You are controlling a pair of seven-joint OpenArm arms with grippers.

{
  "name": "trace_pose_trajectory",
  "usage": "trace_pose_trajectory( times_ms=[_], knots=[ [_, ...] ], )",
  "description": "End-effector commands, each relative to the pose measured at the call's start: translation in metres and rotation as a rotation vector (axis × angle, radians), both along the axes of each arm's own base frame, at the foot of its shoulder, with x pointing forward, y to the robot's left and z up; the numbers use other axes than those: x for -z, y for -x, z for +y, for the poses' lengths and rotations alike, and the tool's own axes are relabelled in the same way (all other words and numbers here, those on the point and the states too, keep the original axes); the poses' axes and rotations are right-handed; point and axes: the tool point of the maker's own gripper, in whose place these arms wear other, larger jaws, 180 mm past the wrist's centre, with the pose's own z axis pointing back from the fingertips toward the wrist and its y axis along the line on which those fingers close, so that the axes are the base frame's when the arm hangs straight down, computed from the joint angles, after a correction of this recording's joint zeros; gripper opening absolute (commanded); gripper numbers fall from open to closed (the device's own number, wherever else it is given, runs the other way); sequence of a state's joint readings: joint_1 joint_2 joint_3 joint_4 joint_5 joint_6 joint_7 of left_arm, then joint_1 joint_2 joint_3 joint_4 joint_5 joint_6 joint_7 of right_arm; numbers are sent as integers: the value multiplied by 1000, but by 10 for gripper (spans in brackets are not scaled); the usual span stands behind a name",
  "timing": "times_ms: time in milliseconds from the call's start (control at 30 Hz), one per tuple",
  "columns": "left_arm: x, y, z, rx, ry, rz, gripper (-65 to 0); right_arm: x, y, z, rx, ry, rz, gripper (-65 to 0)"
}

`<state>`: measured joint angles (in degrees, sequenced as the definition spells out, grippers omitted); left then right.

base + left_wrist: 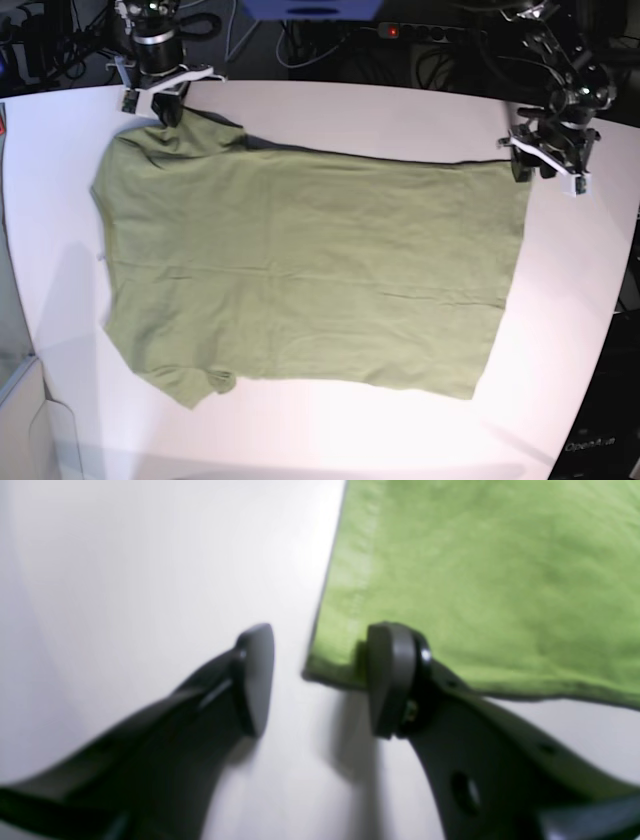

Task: Fold the T-shirt properly
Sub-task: 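Close both grippers on the shirt's edge corners, then lift the shirt edge with both grippers and fold it across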

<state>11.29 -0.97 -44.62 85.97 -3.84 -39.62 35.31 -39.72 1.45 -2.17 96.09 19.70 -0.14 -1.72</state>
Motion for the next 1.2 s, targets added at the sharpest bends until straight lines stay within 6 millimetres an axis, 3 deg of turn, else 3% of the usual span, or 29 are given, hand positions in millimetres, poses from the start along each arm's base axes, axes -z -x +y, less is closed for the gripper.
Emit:
trace_pose_trajectory(
  times_ms=[0, 167, 233, 367, 400, 467, 733, 900, 1167],
  knots=[
    [-2, -3, -4, 22, -1, 0, -362, 1, 4, 0, -7, 2, 15, -647],
    [-1, -3, -9, 33, 6, 0, -363, 1, 4, 0, -7, 2, 15, -647],
    [-1, -3, -9, 33, 6, 0, -391, 1, 4, 0, -7, 2, 15, -647],
    [-1, -4, -8, 34, 3, 1, -621, 1, 4, 0, -6, 0, 15, -647],
    [-1, -4, -8, 35, 2, 3, -650, 1, 4, 0, -6, 0, 15, -647],
    [-2, -4, -7, 32, -1, 1, -626, 1, 4, 0, -6, 0, 15, -647],
    [-5, -4, -4, 29, -10, -5, -630, -2, 2, 1, -6, 0, 5, -646],
    [-8, -5, -4, 31, -17, -12, -630, -18, -10, -2, -21, 15, -43, -644],
    [-34, -16, -1, 48, -72, -73, -630, -47, -27, -2, -37, 28, -126, -644]
  ],
)
